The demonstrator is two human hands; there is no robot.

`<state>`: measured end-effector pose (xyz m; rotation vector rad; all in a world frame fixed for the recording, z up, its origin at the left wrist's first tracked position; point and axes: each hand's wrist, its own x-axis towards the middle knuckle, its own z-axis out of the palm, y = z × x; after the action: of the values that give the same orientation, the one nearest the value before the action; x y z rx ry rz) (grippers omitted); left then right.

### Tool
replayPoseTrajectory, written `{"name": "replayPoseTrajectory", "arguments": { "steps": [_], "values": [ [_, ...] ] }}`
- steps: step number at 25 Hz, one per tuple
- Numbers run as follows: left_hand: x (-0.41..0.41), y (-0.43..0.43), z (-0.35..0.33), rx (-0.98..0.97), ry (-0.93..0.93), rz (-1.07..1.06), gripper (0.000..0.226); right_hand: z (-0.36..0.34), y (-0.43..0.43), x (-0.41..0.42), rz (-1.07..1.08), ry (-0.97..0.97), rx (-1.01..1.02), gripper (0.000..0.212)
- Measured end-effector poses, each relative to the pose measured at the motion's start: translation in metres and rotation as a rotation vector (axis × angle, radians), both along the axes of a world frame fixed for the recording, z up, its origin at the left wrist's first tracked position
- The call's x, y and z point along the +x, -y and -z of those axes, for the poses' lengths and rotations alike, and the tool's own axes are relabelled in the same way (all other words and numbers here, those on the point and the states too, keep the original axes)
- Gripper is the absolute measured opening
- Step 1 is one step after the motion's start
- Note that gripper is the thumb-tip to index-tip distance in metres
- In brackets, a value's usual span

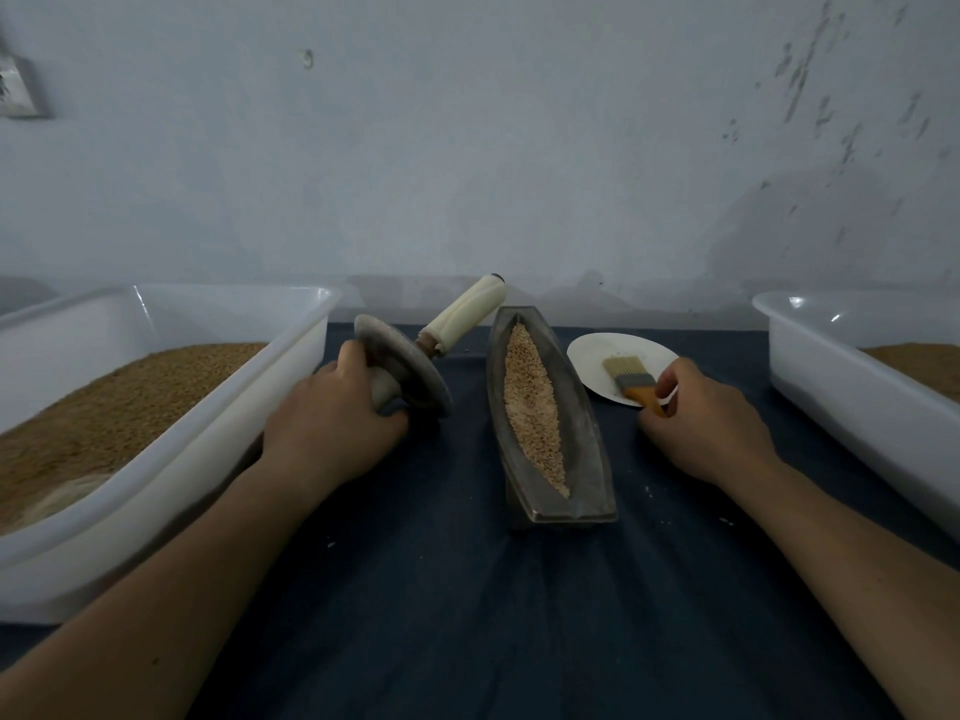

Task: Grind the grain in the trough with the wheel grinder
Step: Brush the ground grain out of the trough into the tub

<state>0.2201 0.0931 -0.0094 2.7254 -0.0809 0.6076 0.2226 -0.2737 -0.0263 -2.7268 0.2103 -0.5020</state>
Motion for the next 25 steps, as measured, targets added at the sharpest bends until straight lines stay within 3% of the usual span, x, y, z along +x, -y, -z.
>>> {"name": "replayPoseTrajectory", "arguments": {
  "steps": [8,11,12,14,16,18,21,23,25],
  "values": [
    [-0.008,0.004,-0.007,-0.024,-0.044,-0.002,0.061,0.0,-0.001,0.0,0.004,-0.002,0.002,0.024],
    [-0.025,0.011,-0.03,0.1,-0.127,-0.052,0.063,-0.001,0.0,-0.001,-0.002,-0.003,0.009,0.024],
    [-0.035,0.013,-0.041,0.166,-0.098,-0.068,0.059,-0.001,0.0,-0.001,-0.007,0.001,0.02,0.024],
    [-0.06,0.021,-0.057,0.238,0.148,-0.018,0.038,0.0,0.002,0.0,-0.011,-0.001,0.04,0.025],
    [-0.088,0.039,-0.063,0.199,0.309,0.085,0.025,0.001,0.002,0.001,-0.003,-0.007,0.039,0.024],
    [-0.099,0.061,-0.051,0.005,0.129,0.172,0.024,0.001,0.002,0.001,0.006,0.0,0.048,0.023],
    [-0.087,0.083,-0.033,-0.479,-0.447,0.167,0.021,0.002,0.002,0.0,0.002,0.013,0.059,0.023],
    [-0.07,0.089,-0.03,-0.822,-0.655,0.148,0.021,0.002,0.002,0.0,0.002,0.016,0.056,0.023],
    [-0.058,0.094,-0.031,-0.999,-0.772,0.154,0.024,0.002,0.002,0.0,0.001,0.024,0.066,0.022]
  ]
}}
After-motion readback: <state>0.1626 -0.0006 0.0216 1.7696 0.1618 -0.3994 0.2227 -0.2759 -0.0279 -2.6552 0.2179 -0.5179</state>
